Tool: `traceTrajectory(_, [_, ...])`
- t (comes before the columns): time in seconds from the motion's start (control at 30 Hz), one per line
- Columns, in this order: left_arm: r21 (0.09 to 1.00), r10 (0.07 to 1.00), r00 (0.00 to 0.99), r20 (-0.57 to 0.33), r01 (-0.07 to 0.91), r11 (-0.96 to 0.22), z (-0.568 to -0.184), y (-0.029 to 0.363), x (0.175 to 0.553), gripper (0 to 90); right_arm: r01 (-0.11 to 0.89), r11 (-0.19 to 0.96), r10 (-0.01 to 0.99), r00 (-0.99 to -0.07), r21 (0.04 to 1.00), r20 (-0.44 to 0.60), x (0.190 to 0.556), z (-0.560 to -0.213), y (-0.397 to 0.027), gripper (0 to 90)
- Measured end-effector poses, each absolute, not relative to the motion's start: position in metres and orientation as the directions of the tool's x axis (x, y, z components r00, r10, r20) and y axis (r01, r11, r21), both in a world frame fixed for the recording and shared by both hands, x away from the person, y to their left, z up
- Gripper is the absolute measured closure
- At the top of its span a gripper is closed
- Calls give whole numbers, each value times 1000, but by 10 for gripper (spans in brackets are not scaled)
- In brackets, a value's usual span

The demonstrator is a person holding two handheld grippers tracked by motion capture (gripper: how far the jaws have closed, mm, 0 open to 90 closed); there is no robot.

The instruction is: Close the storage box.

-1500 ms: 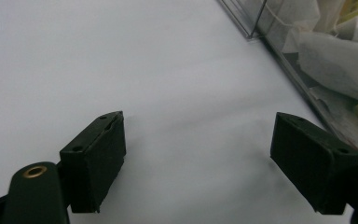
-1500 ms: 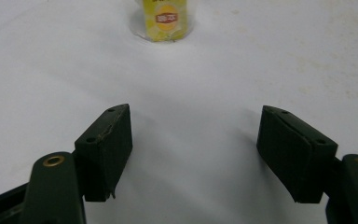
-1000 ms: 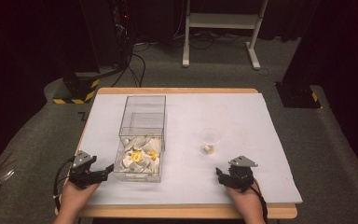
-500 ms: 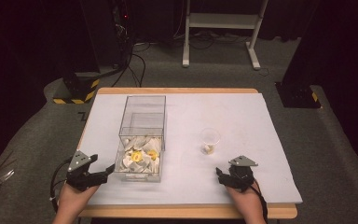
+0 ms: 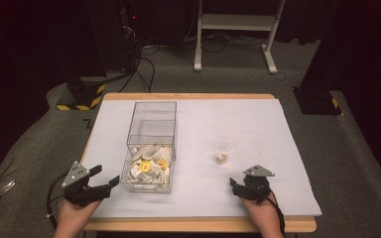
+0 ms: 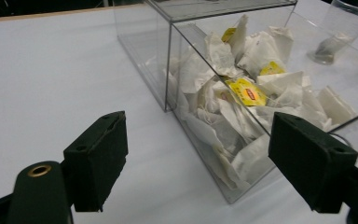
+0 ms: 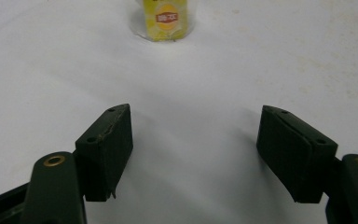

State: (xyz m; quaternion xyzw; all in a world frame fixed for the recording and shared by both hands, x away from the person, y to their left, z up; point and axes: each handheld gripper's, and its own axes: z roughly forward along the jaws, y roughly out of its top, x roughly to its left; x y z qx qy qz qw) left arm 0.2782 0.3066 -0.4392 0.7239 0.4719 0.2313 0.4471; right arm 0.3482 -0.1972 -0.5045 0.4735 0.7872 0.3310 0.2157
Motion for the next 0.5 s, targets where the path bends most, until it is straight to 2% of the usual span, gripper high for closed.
traceTrajectory(0.5, [867, 876, 470, -108, 476, -149, -444, 301, 265, 186, 609, 326, 891, -454, 723, -19, 348, -504, -197, 268])
